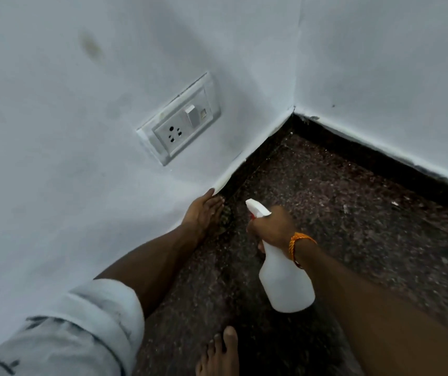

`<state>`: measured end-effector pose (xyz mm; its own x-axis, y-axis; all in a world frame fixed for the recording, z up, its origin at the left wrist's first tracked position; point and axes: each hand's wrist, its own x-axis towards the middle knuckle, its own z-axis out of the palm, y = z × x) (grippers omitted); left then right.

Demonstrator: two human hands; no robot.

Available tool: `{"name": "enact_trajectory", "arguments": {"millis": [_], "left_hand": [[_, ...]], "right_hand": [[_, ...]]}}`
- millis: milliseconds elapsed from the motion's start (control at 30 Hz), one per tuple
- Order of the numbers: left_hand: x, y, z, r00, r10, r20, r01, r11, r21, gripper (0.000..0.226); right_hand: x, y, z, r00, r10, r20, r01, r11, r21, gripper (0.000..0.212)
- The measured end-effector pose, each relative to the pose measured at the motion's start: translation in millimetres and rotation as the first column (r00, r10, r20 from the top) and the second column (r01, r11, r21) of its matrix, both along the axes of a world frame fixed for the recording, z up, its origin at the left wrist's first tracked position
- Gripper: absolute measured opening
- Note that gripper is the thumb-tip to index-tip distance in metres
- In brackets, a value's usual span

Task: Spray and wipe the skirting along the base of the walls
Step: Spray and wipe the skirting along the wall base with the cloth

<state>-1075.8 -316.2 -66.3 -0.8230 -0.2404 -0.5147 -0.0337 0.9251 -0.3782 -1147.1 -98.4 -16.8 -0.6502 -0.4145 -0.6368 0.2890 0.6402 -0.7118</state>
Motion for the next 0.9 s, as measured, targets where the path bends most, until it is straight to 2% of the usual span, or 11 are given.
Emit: {"name": "enact_trajectory", "arguments": {"millis": [167, 233, 267, 300, 333, 433, 633, 700, 767, 833, 900], "left_hand": [[76.0, -13.7, -18.5, 0.988, 0.023, -0.151, 0.046, 0.898, 0.438, 0.054], [75.8, 15.4, -15.5, 0.922, 0.387, 0.010, -0.292, 0.678, 0.675, 0.047], [67.7, 9.8, 0.0, 0.834, 0.552, 0.014, -0.424, 0.623, 0.657, 0.047], [100.8, 30.7, -23.5, 0.955, 0.273, -0.113, -0.188, 0.858, 0.477, 0.051], [135.5, 74.9, -38.8, 0.924, 0.383, -0.013, -0.343, 0.843, 0.415, 0.052], [208.8, 171.9, -115.9, 0.637, 0.771, 0.004, -0.660, 0.543, 0.520, 0.042], [223.1, 179.2, -140.0, 0.498, 0.851, -0.164, -0.591, 0.472, 0.654, 0.040], [191.7, 124.5, -88.9, 0.727, 0.670, -0.151, -0.476, 0.651, 0.591, 0.049], [141.5, 28.6, -7.4, 0.948, 0.101, -0.302, -0.049, 0.983, 0.174, 0.059], [153.7, 8.9, 5.5, 0.942, -0.266, -0.205, 0.234, 0.957, -0.170, 0.061], [173.8, 8.5, -36.6, 0.935, 0.025, -0.355, 0.022, 0.991, 0.128, 0.058]], "right_hand": [[4.3, -9.4, -1.2, 1.000, 0.017, -0.019, -0.017, 1.000, -0.009, 0.024], [3.3, -7.4, -7.4, 1.000, 0.012, -0.018, -0.012, 1.000, -0.001, 0.036], [3.1, -4.9, -10.0, 1.000, 0.015, -0.018, -0.015, 1.000, 0.013, 0.038], [3.3, -2.5, -11.5, 1.000, 0.022, -0.022, -0.022, 0.999, 0.032, 0.038], [4.4, -1.0, -12.5, 0.999, 0.032, -0.032, -0.030, 0.998, 0.051, 0.035], [4.1, 1.0, -12.5, 0.997, 0.045, -0.058, -0.040, 0.995, 0.097, 0.024], [11.9, -13.5, -2.1, 0.988, 0.156, 0.010, -0.157, 0.985, 0.066, 0.036], [15.6, -18.9, 1.9, 0.985, 0.175, 0.011, -0.175, 0.983, 0.056, 0.028], [20.9, -25.5, 4.5, 0.982, 0.190, 0.014, -0.190, 0.981, 0.041, 0.013], [29.0, -31.2, 6.8, 0.977, 0.214, 0.023, -0.215, 0.976, 0.027, 0.013], [37.8, -35.4, 5.8, 0.969, 0.245, 0.033, -0.246, 0.969, 0.026, 0.021]]}}
